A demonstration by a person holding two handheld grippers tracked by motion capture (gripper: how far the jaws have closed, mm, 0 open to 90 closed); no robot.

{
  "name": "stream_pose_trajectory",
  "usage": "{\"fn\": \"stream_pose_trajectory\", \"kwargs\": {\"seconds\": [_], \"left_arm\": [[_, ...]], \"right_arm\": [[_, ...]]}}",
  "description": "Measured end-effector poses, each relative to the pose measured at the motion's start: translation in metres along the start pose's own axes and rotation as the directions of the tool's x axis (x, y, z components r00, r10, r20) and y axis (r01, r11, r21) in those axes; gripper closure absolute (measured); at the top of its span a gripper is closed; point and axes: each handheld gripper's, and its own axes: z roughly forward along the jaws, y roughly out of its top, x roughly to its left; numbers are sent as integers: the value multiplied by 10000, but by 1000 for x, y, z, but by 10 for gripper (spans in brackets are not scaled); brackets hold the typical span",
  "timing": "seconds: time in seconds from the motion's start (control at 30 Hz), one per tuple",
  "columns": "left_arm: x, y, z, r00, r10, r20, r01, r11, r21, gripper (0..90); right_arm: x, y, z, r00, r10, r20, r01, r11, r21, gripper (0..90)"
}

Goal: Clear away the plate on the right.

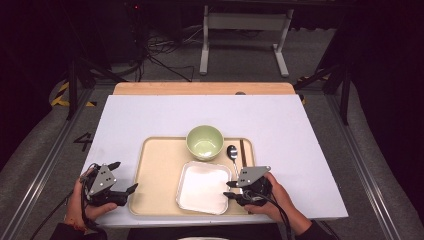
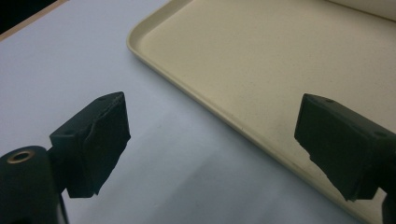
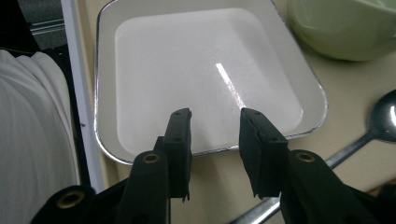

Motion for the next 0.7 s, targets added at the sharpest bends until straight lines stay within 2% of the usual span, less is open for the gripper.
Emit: {"fn": "stream_pose_trajectory", "kwargs": {"seconds": [0.37, 0.7], "left_arm": [[0, -1, -1, 10000, -46, 22, 46, 10000, 30, 114], [0, -1, 0, 10000, -4, 61, 3, 10000, 65, 115]], "right_arm": [[-5, 1, -7, 9977, -69, 669, 76, 9999, -101, 557], [-6, 4, -12, 9955, -96, 939, 109, 9999, -131, 473]]}}
